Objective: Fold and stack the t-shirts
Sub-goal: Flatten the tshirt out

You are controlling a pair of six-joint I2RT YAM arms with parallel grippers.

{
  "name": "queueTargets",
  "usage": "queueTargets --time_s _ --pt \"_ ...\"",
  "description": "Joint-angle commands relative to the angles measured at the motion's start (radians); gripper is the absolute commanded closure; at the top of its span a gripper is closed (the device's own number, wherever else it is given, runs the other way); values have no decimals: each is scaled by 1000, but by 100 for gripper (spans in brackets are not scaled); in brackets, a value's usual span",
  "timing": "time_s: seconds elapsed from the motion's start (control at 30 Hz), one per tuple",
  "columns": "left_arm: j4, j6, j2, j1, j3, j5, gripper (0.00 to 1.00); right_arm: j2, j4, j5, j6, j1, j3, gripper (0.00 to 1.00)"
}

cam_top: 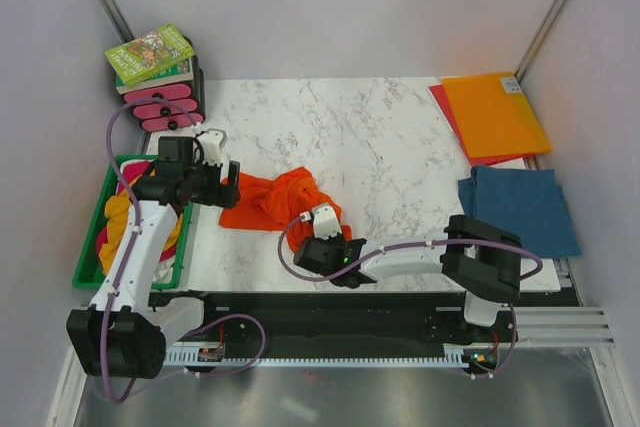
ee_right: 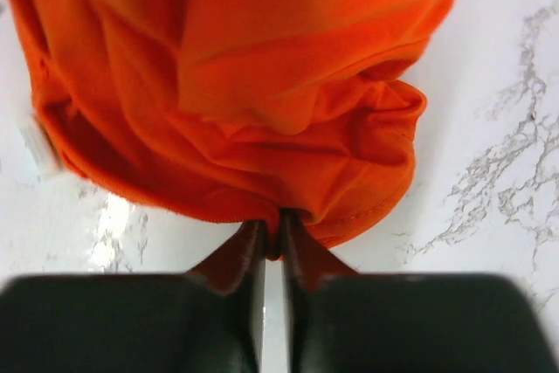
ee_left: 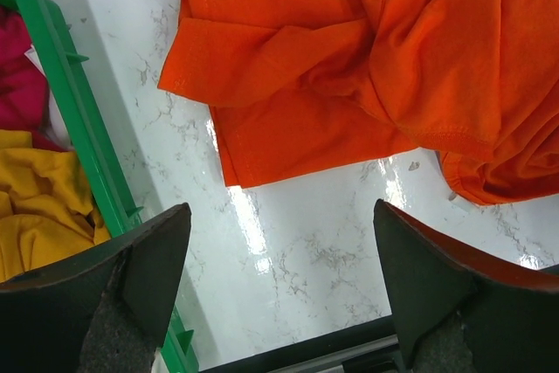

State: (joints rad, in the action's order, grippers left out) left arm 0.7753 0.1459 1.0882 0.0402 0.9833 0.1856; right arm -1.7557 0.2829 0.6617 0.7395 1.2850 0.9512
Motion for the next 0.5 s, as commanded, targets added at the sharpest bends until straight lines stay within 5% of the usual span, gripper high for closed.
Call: queueTargets --time_s 0.0,0.23,0.37,0.47 --pt "-14 -3 -8 -6 -12 21 11 25 -8 70 20 -7 35 98" --pt "-36 37 56 -6 -52 51 23 205 71 213 5 -18 70 100" --pt "-96 14 163 -6 -72 -32 10 272 116 236 -29 -79 101 100" --pt "-154 -12 234 -14 -64 -77 10 300 127 237 -32 -101 95 100"
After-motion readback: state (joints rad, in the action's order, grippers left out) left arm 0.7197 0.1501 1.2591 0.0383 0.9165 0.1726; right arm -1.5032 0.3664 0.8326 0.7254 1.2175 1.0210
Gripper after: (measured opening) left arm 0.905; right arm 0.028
